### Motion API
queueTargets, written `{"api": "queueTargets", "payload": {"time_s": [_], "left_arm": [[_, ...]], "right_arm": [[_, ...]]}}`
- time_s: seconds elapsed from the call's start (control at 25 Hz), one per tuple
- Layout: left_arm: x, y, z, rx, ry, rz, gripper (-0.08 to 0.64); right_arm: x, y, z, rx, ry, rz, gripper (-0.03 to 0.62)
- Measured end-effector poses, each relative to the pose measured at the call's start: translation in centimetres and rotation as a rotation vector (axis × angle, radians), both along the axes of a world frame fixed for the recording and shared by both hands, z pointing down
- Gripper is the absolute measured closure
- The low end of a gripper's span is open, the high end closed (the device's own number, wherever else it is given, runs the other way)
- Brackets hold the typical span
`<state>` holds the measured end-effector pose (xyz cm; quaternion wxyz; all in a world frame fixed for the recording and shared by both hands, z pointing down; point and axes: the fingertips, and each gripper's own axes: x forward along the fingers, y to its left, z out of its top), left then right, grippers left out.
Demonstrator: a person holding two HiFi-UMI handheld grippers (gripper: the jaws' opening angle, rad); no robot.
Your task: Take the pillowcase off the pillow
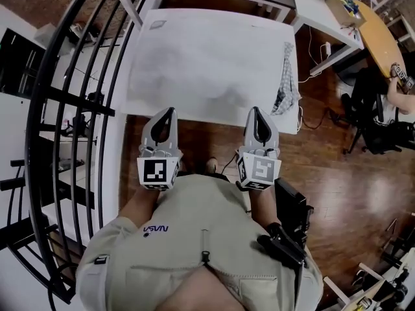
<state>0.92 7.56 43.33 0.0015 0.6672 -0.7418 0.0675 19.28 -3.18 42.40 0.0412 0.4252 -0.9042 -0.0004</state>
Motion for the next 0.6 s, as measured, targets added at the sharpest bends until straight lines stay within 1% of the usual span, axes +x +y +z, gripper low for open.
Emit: {"api": "queueTargets", "payload": {"time_s": [0.12, 0.32, 0.6], "left_arm": [[-0.2, -0.1, 0.1, -0.002, 0.009, 0.014, 0.555], [-2.7, 0.1, 0.1, 0.003, 0.025, -0.012, 0.555], [-4.0, 0.6, 0.3, 0.006, 0.031, -0.016, 0.555]], "right_arm": [[-0.2, 0.2, -0.1, 0.004, 0.016, 0.003, 0.592], [-2.2, 0.7, -0.4, 0.016, 0.039, -0.005, 0.592], [-4.2, 0.6, 0.4, 0.011, 0.076, -0.011, 0.592]]}}
